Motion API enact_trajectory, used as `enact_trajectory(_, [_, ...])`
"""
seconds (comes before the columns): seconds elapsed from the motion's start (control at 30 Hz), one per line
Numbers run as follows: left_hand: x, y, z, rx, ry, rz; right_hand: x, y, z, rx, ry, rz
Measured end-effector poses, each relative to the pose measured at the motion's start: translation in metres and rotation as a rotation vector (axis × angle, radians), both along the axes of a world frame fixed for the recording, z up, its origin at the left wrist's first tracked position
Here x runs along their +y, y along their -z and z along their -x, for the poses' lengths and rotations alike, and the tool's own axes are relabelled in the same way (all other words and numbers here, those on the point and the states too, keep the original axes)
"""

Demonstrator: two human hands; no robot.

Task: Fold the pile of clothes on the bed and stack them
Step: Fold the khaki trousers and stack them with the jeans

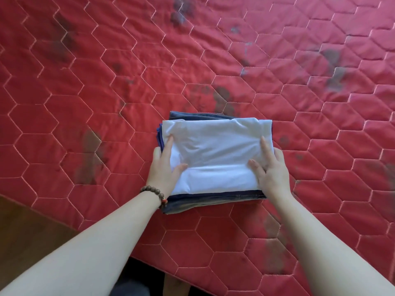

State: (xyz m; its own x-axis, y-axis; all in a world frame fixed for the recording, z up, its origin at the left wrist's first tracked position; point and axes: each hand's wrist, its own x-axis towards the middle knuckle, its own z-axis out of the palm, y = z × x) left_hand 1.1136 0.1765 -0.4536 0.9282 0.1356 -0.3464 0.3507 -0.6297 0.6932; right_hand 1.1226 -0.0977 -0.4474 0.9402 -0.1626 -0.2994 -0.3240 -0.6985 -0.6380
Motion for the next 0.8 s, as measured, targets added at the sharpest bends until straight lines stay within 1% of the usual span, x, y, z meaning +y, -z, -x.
enact_trajectory(0.17, [0.001, -0.001, -0.009, -0.053, 0.071, 0.047, -0.002, -0.003, 0.004, -0.005, 0.049, 0.023])
enact_trajectory(0.23, [0.004, 0.001, -0.01, -0.016, 0.089, 0.081, 0.001, -0.004, 0.002, 0.029, 0.045, 0.055])
enact_trajectory(0.27, [0.006, 0.002, -0.01, 0.013, 0.09, 0.078, 0.002, -0.005, 0.001, 0.062, 0.03, 0.126])
enact_trajectory(0.3, [0.008, 0.002, -0.008, 0.018, 0.089, 0.011, 0.003, -0.006, 0.0, 0.071, 0.014, 0.252])
enact_trajectory(0.33, [0.009, 0.002, -0.007, -0.026, 0.087, -0.127, 0.005, -0.008, -0.002, 0.031, 0.006, 0.41])
enact_trajectory(0.37, [0.009, -0.001, -0.007, -0.125, 0.075, -0.283, 0.009, -0.01, -0.004, -0.076, -0.002, 0.542])
enact_trajectory(0.4, [0.007, -0.005, -0.008, -0.258, 0.061, -0.393, 0.017, -0.013, -0.006, -0.215, -0.031, 0.612])
enact_trajectory(0.43, [0.002, -0.009, -0.011, -0.394, 0.067, -0.435, 0.028, -0.015, -0.01, -0.336, -0.087, 0.628])
enact_trajectory(0.47, [-0.006, -0.012, -0.016, -0.501, 0.119, -0.419, 0.043, -0.014, -0.015, -0.409, -0.173, 0.61])
enact_trajectory(0.5, [-0.016, -0.013, -0.021, -0.566, 0.211, -0.393, 0.059, -0.009, -0.018, -0.433, -0.284, 0.582])
enact_trajectory(0.53, [-0.026, -0.01, -0.025, -0.59, 0.322, -0.398, 0.076, -0.002, -0.02, -0.415, -0.398, 0.57])
enact_trajectory(0.6, [-0.045, 0.005, -0.03, -0.515, 0.514, -0.536, 0.099, 0.016, -0.018, -0.296, -0.578, 0.596])
enact_trajectory(0.67, [-0.048, 0.024, -0.03, -0.385, 0.618, -0.715, 0.098, 0.032, -0.015, -0.179, -0.651, 0.619])
enact_trajectory(0.73, [-0.041, 0.039, -0.029, -0.339, 0.633, -0.763, 0.076, 0.04, -0.018, -0.103, -0.62, 0.656])
enact_trajectory(0.8, [-0.034, 0.042, -0.028, -0.317, 0.601, -0.734, 0.05, 0.038, -0.022, -0.09, -0.555, 0.695])
